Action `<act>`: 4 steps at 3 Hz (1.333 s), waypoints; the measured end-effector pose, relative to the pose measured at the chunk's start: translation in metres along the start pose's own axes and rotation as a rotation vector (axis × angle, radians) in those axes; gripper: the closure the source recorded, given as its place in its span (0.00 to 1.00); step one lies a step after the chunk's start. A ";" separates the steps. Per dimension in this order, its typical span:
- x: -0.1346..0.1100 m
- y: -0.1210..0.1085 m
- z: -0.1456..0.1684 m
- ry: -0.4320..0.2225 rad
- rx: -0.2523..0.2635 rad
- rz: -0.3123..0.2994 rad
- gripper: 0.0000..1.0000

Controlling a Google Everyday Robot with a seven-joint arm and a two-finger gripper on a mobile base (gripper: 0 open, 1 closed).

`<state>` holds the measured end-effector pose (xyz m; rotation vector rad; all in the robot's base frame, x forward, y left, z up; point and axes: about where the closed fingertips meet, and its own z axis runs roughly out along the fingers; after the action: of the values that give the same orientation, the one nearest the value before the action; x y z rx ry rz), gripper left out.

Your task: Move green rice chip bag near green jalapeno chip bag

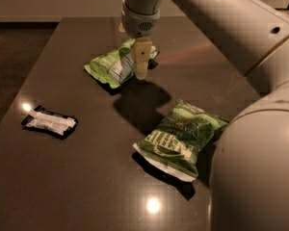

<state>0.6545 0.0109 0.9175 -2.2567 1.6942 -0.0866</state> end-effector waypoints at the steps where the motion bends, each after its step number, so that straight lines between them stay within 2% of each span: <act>1: -0.009 -0.008 0.024 0.019 -0.031 -0.041 0.00; 3: -0.004 -0.027 0.056 0.110 -0.073 -0.067 0.00; 4: 0.006 -0.033 0.064 0.164 -0.093 -0.063 0.18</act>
Offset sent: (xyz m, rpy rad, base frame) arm 0.0345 0.0249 -0.0501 -0.1535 0.0458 0.0680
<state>0.7016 0.0266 0.8655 -2.4310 1.7413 -0.2164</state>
